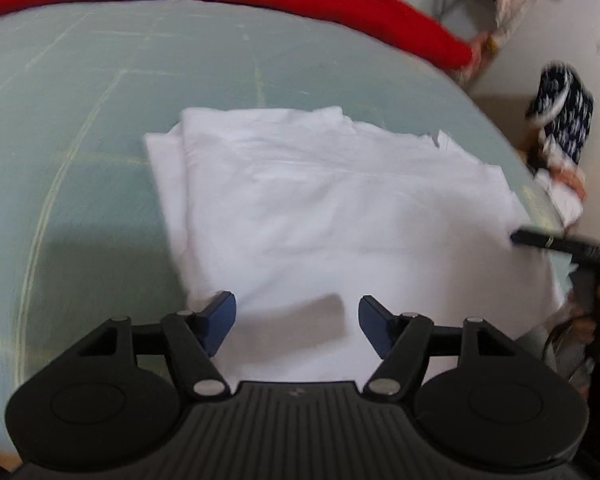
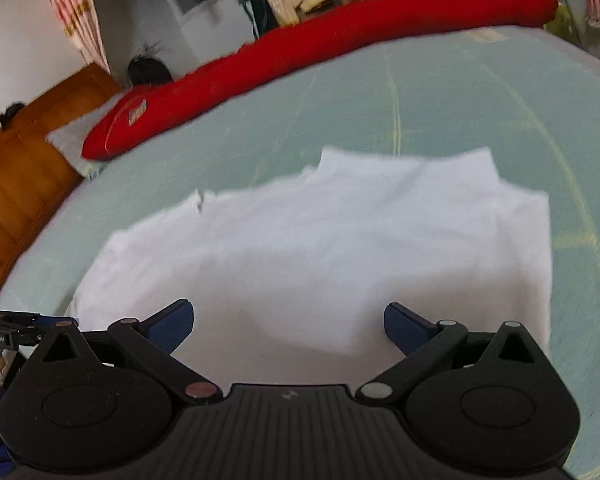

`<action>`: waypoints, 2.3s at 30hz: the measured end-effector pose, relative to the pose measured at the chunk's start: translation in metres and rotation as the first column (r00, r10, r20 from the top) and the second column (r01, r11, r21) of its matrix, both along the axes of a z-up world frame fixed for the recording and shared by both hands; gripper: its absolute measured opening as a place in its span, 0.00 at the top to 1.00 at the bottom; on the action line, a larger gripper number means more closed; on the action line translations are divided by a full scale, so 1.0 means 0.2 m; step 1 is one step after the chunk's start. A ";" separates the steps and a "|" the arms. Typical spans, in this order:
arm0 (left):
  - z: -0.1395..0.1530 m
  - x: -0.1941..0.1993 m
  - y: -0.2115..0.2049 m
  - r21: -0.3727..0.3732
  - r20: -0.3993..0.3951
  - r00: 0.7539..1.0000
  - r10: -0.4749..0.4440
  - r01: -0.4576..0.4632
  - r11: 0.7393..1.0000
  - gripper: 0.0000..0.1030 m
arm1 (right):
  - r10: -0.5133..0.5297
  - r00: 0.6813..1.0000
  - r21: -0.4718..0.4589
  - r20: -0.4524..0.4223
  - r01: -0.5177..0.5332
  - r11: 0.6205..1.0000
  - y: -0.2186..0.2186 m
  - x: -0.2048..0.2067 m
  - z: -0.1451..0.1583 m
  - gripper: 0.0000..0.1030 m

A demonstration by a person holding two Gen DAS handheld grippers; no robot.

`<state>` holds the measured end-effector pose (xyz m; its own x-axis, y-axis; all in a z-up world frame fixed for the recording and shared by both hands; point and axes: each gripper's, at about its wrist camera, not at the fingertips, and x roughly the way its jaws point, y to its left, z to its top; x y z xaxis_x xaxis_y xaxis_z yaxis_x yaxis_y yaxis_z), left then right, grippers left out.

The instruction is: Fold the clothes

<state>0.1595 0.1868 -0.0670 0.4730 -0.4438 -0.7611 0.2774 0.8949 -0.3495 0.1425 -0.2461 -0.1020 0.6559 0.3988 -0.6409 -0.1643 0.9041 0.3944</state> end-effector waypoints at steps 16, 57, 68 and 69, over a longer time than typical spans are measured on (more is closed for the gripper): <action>0.04 0.10 -0.36 0.114 0.157 0.979 -0.129 0.112 0.987 0.31 | 0.033 0.999 -0.126 0.015 -0.031 0.992 0.09 -0.09 -0.04 0.00; -0.01 0.44 -0.88 0.124 0.147 0.962 -0.229 0.211 0.970 0.26 | -0.004 0.997 -0.159 0.077 0.016 0.987 -0.02 -0.08 -0.07 0.00; 0.09 0.51 -0.79 0.084 0.110 0.986 -0.125 0.116 0.990 0.26 | 0.027 0.995 -0.195 0.092 -0.008 0.981 0.00 -0.08 -0.09 0.00; 0.10 0.48 -0.77 0.075 0.113 0.986 -0.121 0.113 0.991 0.25 | 0.035 0.995 -0.216 0.095 -0.014 0.976 0.01 -0.09 -0.09 0.00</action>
